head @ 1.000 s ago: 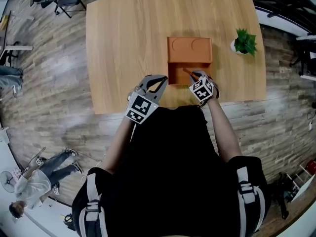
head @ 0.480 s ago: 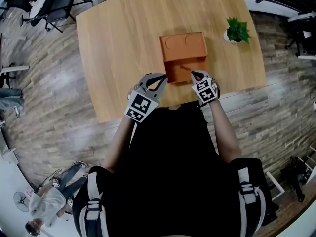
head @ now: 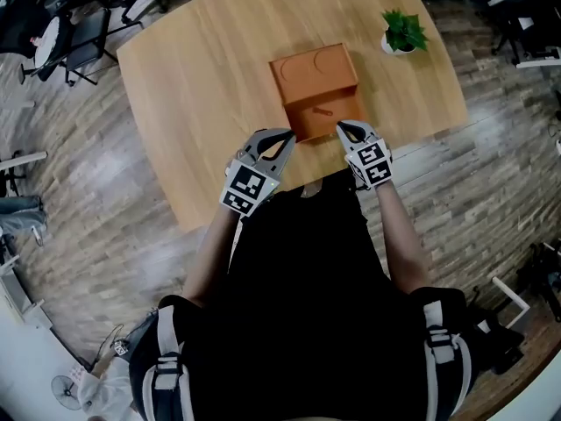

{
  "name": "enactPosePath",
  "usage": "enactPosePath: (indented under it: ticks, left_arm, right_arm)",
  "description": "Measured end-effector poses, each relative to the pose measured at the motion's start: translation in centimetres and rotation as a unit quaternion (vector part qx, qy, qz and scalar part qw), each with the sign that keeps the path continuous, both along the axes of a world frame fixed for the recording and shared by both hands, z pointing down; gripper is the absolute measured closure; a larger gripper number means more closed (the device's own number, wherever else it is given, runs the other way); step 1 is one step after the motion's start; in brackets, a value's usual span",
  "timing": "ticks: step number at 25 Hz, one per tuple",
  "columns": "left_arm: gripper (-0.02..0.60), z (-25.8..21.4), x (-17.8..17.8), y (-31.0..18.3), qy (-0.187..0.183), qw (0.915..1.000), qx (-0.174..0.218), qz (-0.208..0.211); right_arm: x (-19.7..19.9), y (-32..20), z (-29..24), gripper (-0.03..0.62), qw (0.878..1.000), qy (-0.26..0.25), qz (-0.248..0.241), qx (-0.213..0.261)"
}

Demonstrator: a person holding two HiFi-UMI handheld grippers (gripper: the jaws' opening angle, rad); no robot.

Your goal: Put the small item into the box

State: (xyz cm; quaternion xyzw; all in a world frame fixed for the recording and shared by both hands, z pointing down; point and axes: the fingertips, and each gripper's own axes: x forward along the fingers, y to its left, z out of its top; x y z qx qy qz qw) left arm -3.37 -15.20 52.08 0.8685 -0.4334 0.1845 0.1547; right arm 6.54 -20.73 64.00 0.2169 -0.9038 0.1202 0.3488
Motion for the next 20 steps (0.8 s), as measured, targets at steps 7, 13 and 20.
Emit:
enactPosePath:
  ticks: [7, 13, 20]
  left_arm:
    - [0.558, 0.7, -0.1, 1.3, 0.008, 0.9996, -0.002, 0.025]
    - [0.558, 0.8, -0.6, 2.1, 0.008, 0.9994, 0.004, 0.033]
    - [0.558, 1.0, -0.7, 3.0, 0.009, 0.9993, 0.002, 0.037]
  right_arm:
    - [-0.8, 2.3, -3.0, 0.569, 0.999, -0.035, 0.021, 0.012]
    - [-1.2, 4.6, -4.8, 0.569, 0.998, -0.054, 0.019, 0.025]
    - [-1.4, 5.7, -7.6, 0.569, 0.995, -0.075, 0.018, 0.055]
